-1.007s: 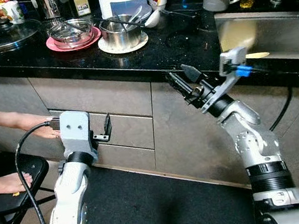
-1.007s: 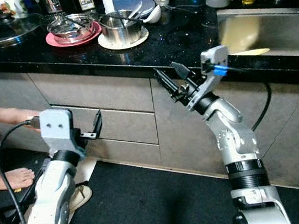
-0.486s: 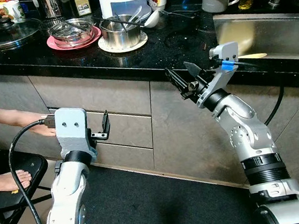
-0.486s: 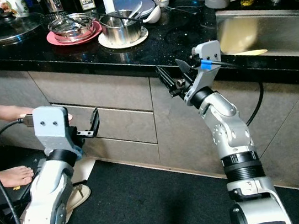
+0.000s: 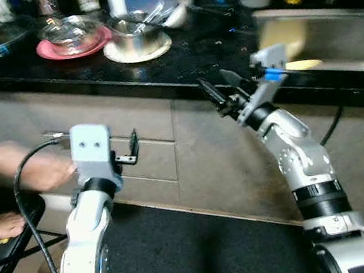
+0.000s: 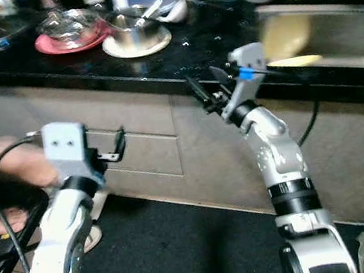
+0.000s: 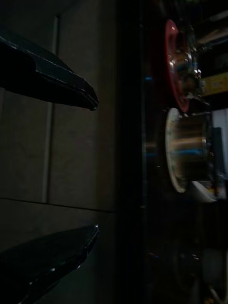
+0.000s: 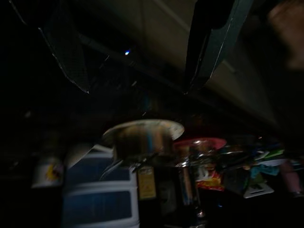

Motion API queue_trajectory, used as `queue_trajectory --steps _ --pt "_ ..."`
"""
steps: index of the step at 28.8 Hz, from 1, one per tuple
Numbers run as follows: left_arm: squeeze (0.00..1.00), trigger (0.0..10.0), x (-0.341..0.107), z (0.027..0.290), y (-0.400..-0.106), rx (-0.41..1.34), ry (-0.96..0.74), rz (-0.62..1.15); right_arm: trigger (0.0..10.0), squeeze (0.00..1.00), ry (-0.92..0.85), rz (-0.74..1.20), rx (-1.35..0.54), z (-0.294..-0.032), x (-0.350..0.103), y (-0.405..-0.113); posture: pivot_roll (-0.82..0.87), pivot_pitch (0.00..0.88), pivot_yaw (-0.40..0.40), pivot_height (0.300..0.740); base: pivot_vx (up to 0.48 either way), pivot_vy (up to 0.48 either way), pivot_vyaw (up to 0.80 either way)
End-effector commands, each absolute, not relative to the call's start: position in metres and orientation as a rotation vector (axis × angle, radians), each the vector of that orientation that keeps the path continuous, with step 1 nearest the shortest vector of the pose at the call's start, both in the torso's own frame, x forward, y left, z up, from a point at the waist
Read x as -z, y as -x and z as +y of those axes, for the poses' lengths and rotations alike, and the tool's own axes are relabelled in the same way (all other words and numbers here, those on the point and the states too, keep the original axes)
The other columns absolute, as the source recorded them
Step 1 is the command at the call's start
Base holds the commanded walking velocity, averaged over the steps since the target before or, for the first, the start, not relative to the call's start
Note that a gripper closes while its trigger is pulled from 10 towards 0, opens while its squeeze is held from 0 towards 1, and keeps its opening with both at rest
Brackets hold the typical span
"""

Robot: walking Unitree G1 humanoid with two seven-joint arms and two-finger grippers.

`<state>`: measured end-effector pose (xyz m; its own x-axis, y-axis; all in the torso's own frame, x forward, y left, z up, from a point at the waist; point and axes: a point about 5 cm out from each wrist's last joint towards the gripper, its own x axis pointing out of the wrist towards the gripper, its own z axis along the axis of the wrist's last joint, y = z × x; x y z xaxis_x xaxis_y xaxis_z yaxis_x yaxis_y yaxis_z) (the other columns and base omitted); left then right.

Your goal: Kitchen organization

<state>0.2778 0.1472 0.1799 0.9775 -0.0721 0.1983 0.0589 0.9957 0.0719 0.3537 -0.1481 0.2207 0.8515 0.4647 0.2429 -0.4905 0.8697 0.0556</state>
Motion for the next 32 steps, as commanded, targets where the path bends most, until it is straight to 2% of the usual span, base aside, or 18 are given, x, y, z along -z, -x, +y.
queue_trajectory --steps 1,9,20,32 --pt "0.00 10.0 -0.179 0.150 -0.276 0.051 -0.067 -0.191 10.0 0.00 -0.119 -0.227 -0.534 -0.141 -0.224 -0.355 0.02 0.049 -0.054 0.740 0.285 0.000 0.00" --pt "0.00 10.0 -0.183 0.145 -0.279 0.076 -0.062 -0.201 10.0 0.00 -0.085 -0.240 -0.536 -0.142 -0.227 -0.353 0.01 0.057 -0.046 0.740 0.285 0.000 0.00" --pt "0.00 10.0 -0.184 0.141 -0.281 0.100 -0.068 -0.196 10.0 0.00 -0.106 -0.267 -0.602 -0.133 -0.232 -0.350 0.02 0.036 -0.042 0.740 0.285 0.000 0.80" --pt "0.00 10.0 -0.186 0.138 -0.282 0.113 -0.076 -0.205 10.0 0.00 -0.159 -0.334 -0.597 -0.126 -0.255 -0.354 0.04 0.031 -0.048 0.740 0.281 0.000 0.00"
